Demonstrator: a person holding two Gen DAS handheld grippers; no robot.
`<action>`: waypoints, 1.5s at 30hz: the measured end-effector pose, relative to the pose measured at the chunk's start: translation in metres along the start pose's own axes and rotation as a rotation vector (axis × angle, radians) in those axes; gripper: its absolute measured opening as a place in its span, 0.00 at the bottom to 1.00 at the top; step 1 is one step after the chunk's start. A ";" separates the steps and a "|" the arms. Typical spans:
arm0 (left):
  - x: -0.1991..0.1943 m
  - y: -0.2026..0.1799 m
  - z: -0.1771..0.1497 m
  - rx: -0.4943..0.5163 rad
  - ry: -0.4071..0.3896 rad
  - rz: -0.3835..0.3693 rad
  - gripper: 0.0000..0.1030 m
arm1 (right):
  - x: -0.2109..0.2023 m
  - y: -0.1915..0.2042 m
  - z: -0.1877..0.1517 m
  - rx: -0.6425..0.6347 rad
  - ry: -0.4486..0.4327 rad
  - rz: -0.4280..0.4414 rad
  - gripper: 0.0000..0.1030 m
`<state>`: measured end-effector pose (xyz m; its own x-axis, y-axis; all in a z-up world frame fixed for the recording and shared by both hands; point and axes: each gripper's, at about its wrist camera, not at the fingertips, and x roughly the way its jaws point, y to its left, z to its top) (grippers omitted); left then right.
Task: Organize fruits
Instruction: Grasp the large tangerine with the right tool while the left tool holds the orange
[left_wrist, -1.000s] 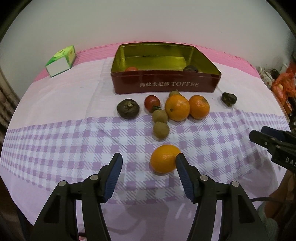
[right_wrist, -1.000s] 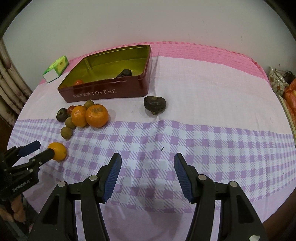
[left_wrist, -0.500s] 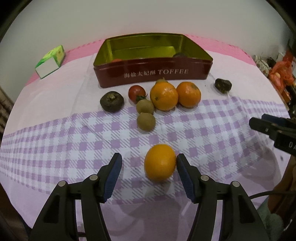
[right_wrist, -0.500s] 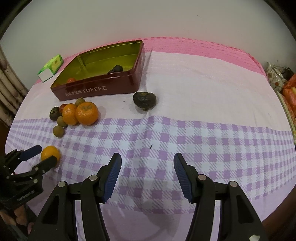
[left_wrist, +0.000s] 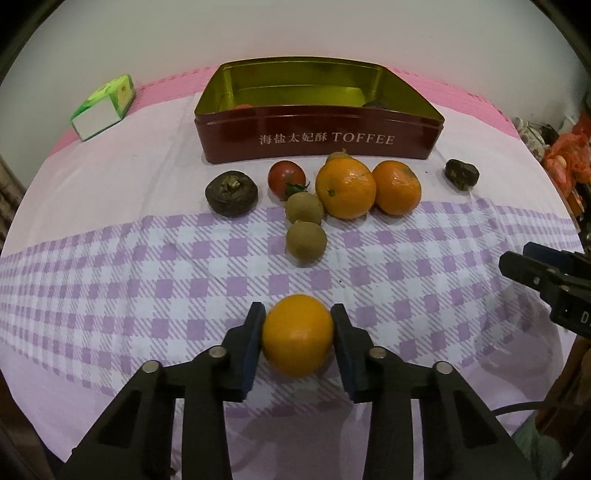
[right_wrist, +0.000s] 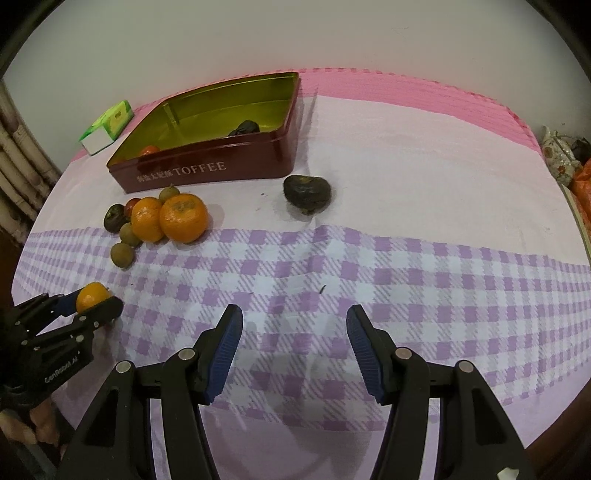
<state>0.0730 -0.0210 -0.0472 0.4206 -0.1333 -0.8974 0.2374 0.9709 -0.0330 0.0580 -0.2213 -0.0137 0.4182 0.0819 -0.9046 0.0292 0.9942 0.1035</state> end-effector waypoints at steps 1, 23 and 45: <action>0.000 0.000 0.000 0.002 -0.001 0.000 0.35 | 0.001 0.002 0.000 -0.002 0.002 0.004 0.54; 0.003 0.021 0.008 -0.009 -0.030 -0.003 0.35 | 0.015 0.050 0.020 -0.090 -0.010 0.069 0.54; 0.014 0.049 0.025 -0.029 -0.062 0.021 0.35 | 0.045 0.082 0.052 -0.182 -0.011 0.062 0.54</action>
<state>0.1125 0.0193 -0.0500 0.4787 -0.1235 -0.8692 0.2027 0.9788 -0.0274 0.1270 -0.1393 -0.0247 0.4240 0.1441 -0.8941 -0.1611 0.9835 0.0821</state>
